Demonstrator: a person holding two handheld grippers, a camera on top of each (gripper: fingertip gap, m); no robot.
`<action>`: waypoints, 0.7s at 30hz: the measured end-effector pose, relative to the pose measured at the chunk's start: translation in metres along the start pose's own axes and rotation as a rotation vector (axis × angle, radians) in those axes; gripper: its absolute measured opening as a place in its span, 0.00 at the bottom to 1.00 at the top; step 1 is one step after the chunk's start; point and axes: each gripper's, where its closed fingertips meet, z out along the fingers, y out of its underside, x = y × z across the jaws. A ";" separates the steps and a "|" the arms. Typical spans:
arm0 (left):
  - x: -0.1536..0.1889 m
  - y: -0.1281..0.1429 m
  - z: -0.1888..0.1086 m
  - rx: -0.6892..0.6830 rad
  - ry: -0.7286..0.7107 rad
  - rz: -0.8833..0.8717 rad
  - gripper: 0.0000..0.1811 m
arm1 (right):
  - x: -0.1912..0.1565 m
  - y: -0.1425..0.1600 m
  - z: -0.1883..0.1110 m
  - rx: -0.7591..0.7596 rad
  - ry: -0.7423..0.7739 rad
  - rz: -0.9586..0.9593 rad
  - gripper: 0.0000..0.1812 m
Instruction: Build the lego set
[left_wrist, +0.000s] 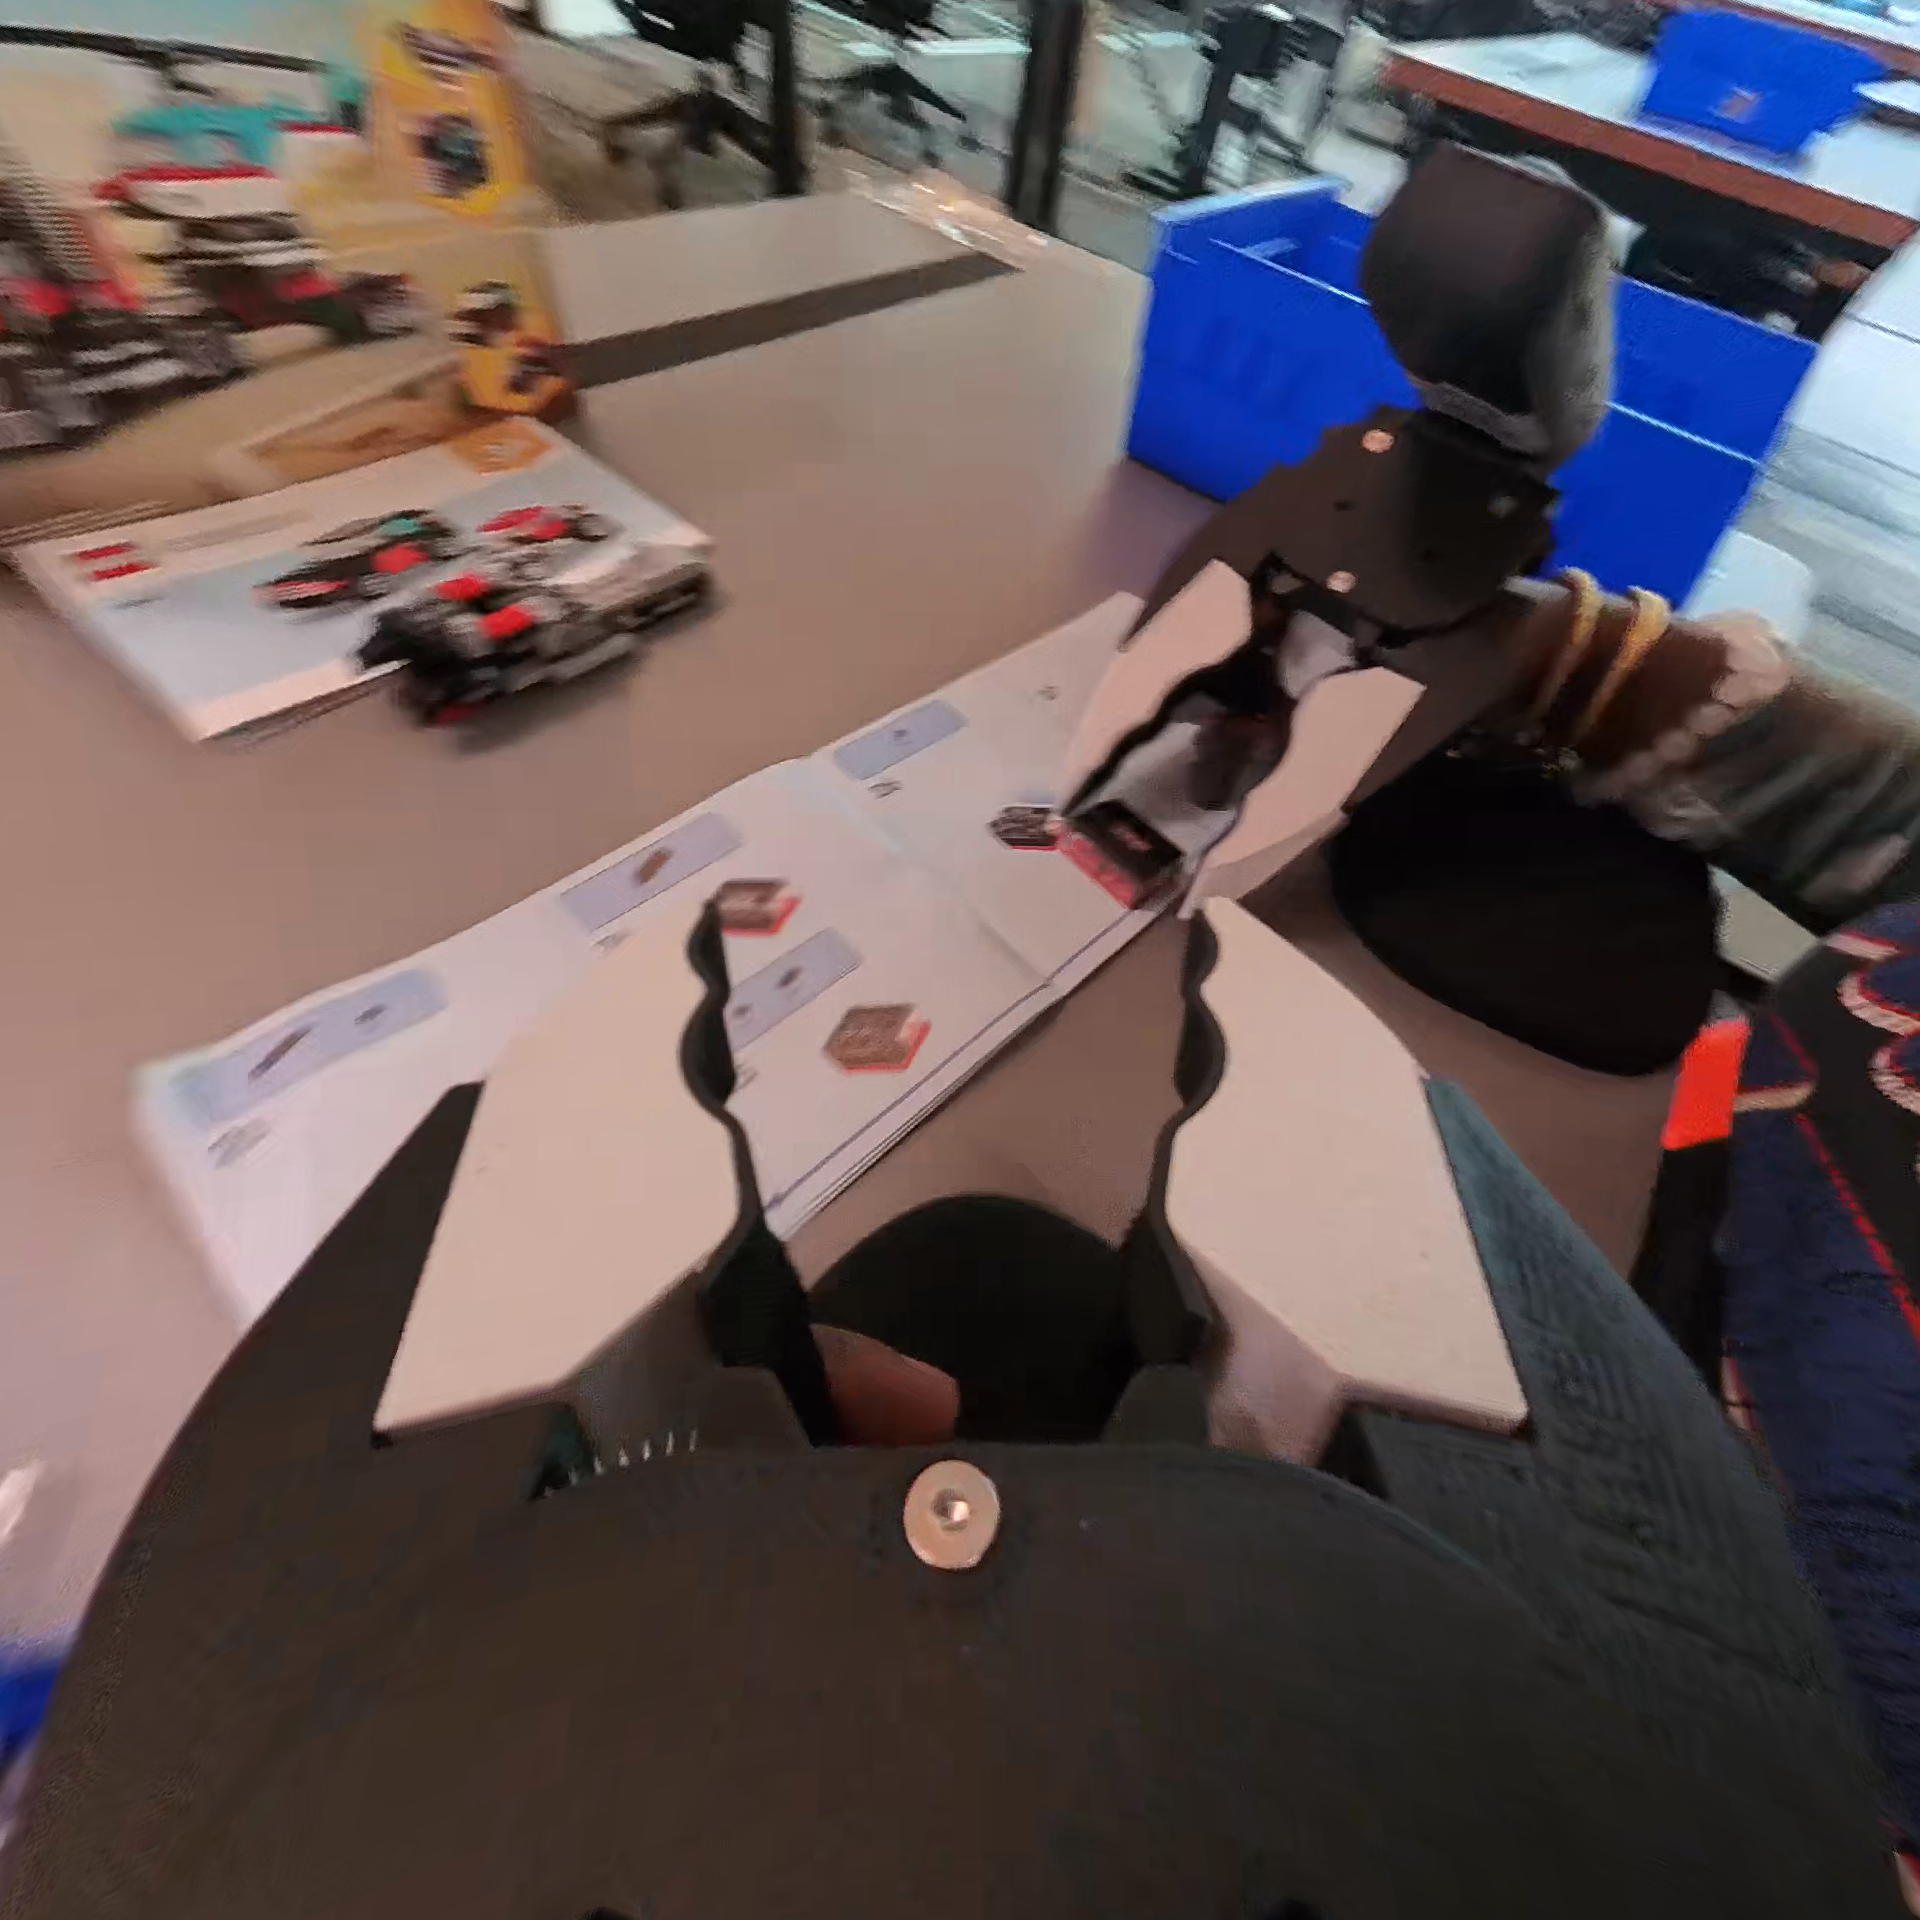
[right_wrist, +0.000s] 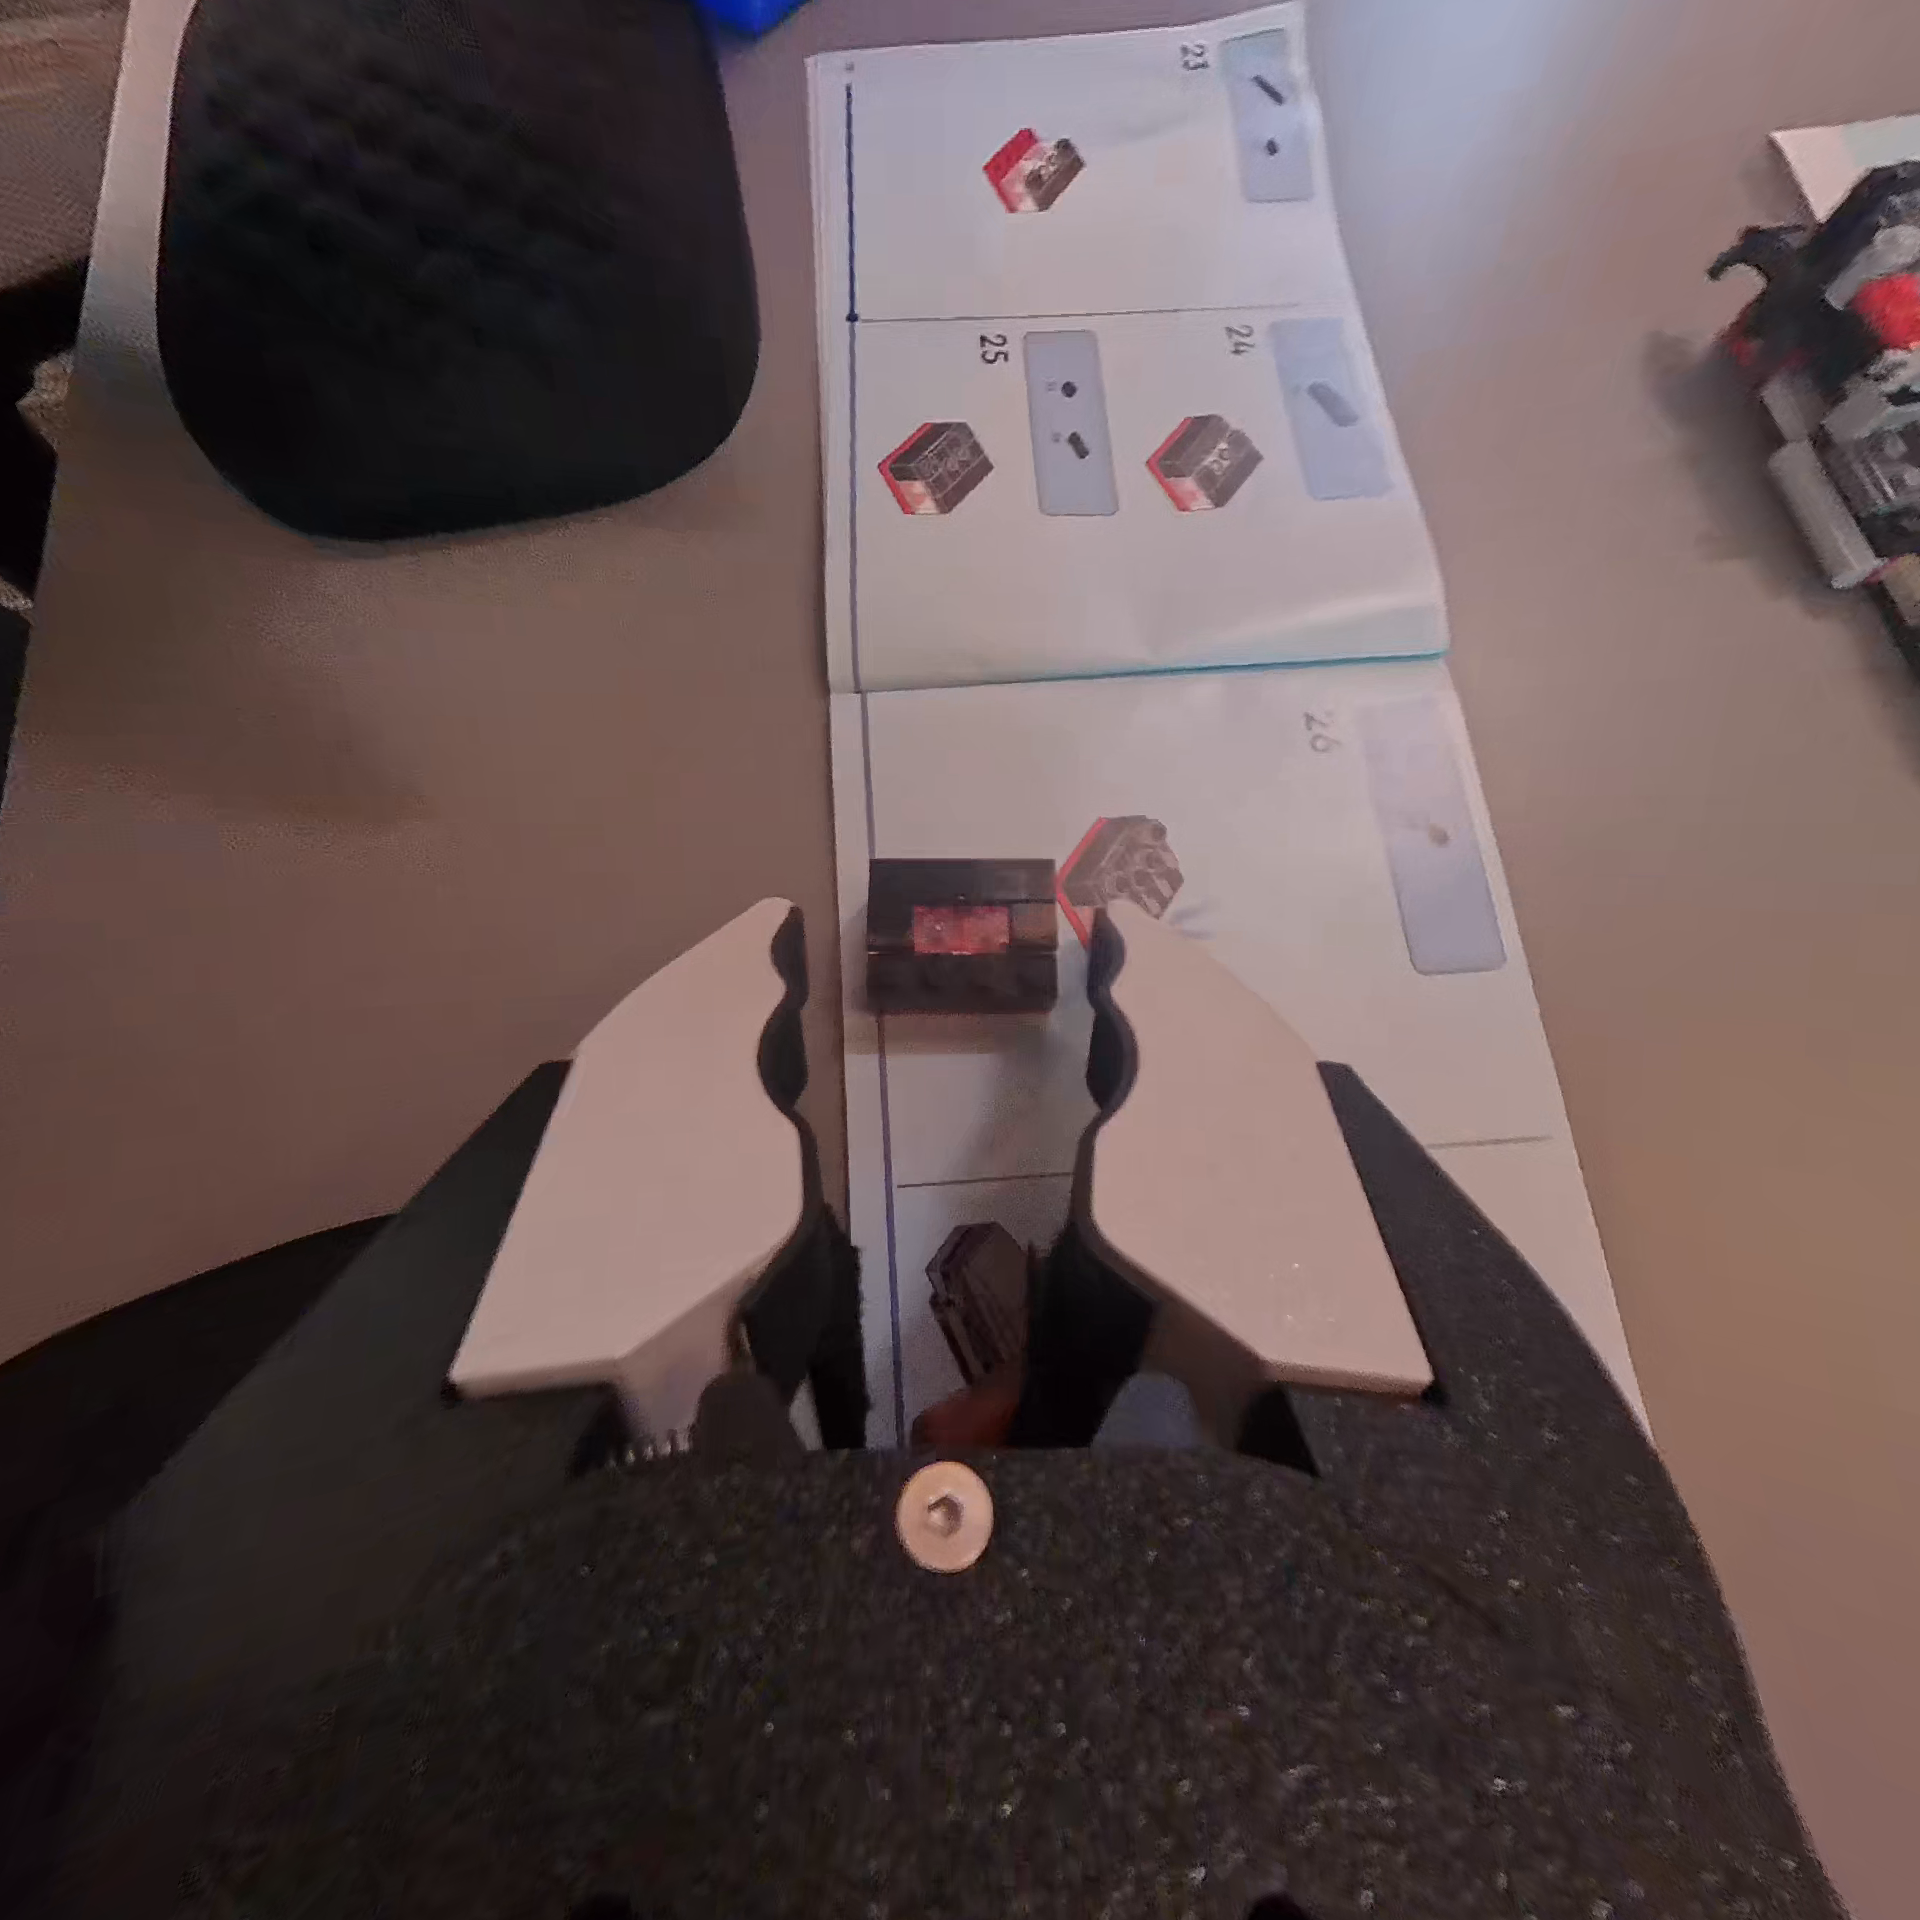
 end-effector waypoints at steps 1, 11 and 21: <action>-0.007 0.002 -0.009 0.022 -0.061 -0.017 0.50 | -0.002 0.001 0.002 -0.009 -0.007 -0.019 0.23; -0.034 -0.028 -0.057 0.375 -0.362 0.011 0.56 | 0.033 -0.013 -0.009 0.131 0.195 0.047 0.20; -0.035 -0.064 -0.033 0.616 -0.294 0.200 0.48 | 0.036 0.000 0.000 0.023 0.200 0.038 0.26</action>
